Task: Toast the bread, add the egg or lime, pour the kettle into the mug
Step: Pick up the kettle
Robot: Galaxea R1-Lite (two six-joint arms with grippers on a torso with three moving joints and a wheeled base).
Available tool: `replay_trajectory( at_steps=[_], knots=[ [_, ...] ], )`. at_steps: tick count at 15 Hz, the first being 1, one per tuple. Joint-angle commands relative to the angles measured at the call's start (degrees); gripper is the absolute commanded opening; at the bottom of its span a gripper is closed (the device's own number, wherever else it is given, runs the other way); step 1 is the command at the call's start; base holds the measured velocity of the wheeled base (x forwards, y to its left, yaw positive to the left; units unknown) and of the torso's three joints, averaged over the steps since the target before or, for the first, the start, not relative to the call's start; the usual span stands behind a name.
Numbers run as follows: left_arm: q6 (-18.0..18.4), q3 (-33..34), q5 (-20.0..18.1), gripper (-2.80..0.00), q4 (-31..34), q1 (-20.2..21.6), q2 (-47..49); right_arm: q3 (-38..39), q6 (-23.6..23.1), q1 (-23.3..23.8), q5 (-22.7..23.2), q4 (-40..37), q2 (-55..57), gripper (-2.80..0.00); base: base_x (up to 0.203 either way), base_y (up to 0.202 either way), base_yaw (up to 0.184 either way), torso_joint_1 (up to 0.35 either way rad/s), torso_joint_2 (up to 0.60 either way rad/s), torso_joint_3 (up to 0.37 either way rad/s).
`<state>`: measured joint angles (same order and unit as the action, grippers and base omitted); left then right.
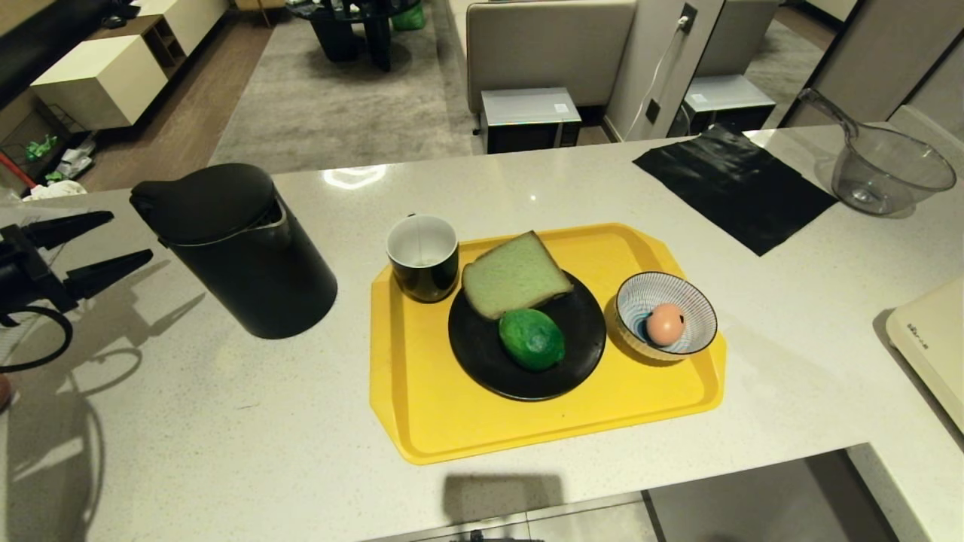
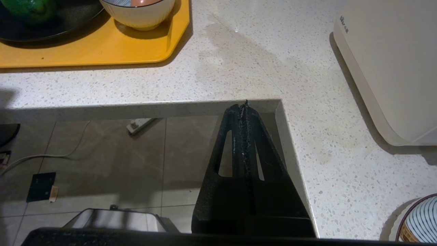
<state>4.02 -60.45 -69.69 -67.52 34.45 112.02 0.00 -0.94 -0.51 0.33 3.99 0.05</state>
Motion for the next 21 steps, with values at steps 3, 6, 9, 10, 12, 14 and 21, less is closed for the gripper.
replay_trajectory(
  at_steps=[3,6,9,10,12,14,21],
  knots=[
    [-0.2,-7.1,-0.1,0.0,0.1,-4.0,5.3,1.6,0.0,0.0,0.0,0.1,0.1,-2.8,0.0,0.0,0.0,0.0,0.0,0.0],
    [-0.2,-9.4,0.0,0.0,0.1,-6.3,7.1,1.6,0.0,0.0,0.0,0.1,0.1,-2.8,0.0,0.0,0.0,0.0,0.0,0.0],
    [-1.1,-10.8,1.3,0.0,0.2,-7.7,8.1,1.6,0.0,0.0,0.0,0.1,0.0,-2.8,0.0,0.0,0.0,0.0,0.0,0.0],
    [-1.2,-11.3,1.6,0.0,0.2,-8.1,8.4,1.6,0.0,0.0,0.0,0.1,0.1,-2.8,0.0,0.0,0.0,0.0,0.0,0.0],
    [-1.2,-12.2,1.6,0.0,0.1,-8.8,8.7,1.6,0.0,0.0,0.0,0.1,0.1,-2.8,0.0,0.0,0.0,0.0,0.0,0.0],
    [-1.2,-13.1,1.7,0.0,0.1,-9.2,8.9,1.6,0.0,0.0,0.0,0.1,0.1,-2.8,0.0,0.0,0.0,0.0,0.0,0.0],
    [-1.7,-13.4,1.0,0.0,-0.3,-9.6,6.5,1.6,0.0,0.0,0.0,0.1,0.0,-2.8,0.0,0.0,0.0,0.0,0.0,0.0]
  ],
)
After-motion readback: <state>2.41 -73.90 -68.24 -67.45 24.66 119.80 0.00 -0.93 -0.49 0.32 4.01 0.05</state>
